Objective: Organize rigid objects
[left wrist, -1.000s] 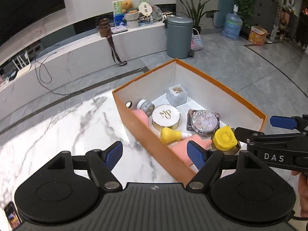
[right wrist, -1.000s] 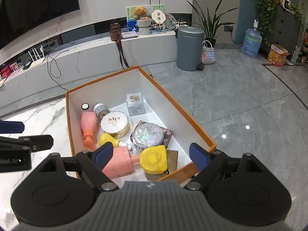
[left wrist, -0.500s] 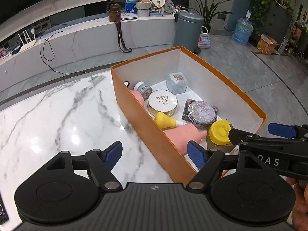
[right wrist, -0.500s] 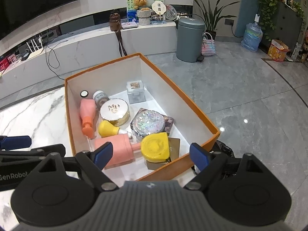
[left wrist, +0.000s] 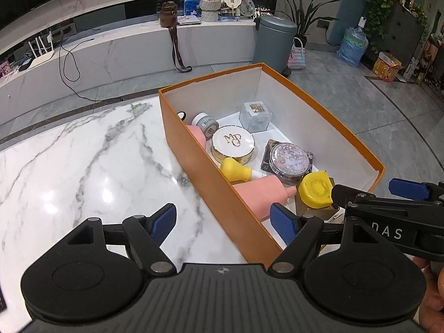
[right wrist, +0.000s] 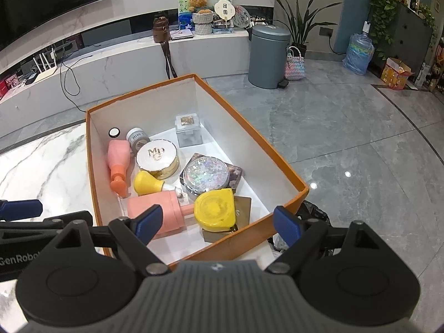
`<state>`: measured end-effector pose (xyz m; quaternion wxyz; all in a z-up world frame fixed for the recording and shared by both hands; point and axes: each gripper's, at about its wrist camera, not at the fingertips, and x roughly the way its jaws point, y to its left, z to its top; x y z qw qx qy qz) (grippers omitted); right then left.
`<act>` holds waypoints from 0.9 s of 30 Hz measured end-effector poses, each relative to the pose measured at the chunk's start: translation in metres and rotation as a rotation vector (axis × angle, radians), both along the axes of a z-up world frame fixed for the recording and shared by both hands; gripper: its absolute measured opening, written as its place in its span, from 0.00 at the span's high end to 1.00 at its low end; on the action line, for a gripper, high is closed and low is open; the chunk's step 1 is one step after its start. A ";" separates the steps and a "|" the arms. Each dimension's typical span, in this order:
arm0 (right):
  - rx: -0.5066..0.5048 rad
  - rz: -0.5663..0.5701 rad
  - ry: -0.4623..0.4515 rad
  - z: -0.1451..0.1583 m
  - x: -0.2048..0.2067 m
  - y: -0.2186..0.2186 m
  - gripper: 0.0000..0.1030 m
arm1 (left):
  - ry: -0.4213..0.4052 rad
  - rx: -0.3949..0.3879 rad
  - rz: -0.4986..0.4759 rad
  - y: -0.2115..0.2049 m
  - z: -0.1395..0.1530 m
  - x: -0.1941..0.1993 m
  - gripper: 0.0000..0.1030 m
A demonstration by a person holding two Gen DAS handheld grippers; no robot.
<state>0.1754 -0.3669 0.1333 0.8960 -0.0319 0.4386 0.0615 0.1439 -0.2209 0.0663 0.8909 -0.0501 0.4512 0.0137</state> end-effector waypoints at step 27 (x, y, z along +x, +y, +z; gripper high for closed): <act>-0.008 0.001 -0.007 0.000 -0.001 -0.002 0.17 | -0.026 0.011 -0.002 -0.001 0.001 -0.002 0.12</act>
